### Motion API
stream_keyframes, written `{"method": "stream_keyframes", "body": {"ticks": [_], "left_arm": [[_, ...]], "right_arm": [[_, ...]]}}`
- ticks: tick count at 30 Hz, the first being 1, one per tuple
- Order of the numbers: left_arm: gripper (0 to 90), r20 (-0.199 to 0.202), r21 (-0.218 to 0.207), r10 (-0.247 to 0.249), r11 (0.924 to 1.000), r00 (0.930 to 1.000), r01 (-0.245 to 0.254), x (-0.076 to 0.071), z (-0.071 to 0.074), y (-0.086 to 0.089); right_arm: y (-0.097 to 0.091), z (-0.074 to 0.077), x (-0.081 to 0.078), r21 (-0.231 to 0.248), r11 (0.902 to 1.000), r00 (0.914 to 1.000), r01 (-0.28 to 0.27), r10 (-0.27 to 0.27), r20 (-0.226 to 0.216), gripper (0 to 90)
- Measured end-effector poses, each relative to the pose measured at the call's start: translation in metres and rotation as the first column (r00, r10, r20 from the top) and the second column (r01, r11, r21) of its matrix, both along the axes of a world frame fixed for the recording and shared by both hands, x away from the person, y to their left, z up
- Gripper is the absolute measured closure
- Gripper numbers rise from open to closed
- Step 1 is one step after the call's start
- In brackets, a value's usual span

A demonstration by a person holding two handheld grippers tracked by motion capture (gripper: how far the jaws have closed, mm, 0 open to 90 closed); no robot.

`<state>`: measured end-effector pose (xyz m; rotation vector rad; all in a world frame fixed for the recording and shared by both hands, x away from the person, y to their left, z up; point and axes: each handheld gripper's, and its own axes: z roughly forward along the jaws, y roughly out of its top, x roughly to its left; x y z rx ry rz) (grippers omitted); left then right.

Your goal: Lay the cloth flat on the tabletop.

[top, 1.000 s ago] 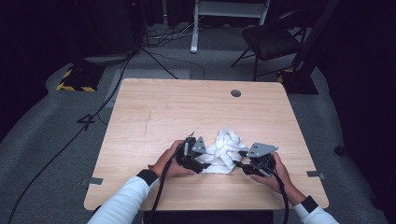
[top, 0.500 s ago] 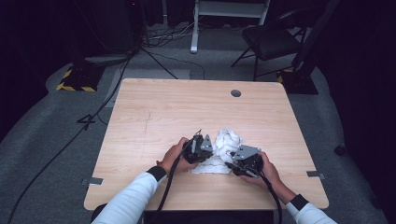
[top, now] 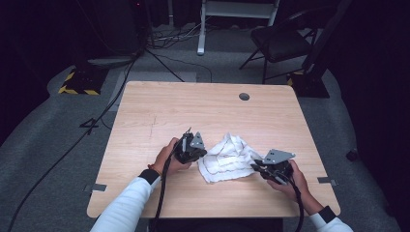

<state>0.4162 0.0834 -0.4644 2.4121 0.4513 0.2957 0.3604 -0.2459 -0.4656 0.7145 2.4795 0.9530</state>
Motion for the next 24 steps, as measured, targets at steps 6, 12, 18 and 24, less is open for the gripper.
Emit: {"method": "stream_keyframes", "body": {"ticks": [6,12,18,24], "left_arm": [[88.9,-0.011,0.031,0.016,0.9994,0.9998,-0.016,-0.003,0.000,0.008],[86.2,-0.034,0.049,0.040,0.9981,0.9986,-0.038,-0.005,-0.005,0.017],[73.0,-0.009,0.013,0.070,0.9974,0.9975,-0.070,-0.005,-0.002,0.020],[55.1,-0.008,-0.002,0.097,0.9952,0.9952,-0.098,-0.001,-0.002,0.013]], "right_arm": [[-0.026,-0.003,-0.006,0.004,0.9982,0.9980,0.060,-0.060,-0.021,75.0],[-0.047,-0.005,-0.005,0.007,0.9915,0.9908,0.130,-0.130,-0.039,68.0],[-0.058,0.002,-0.003,0.041,0.9812,0.9820,0.189,-0.188,-0.016,58.1],[-0.064,0.008,-0.003,0.086,0.9742,0.9780,0.209,-0.208,-0.016,51.0]]}}
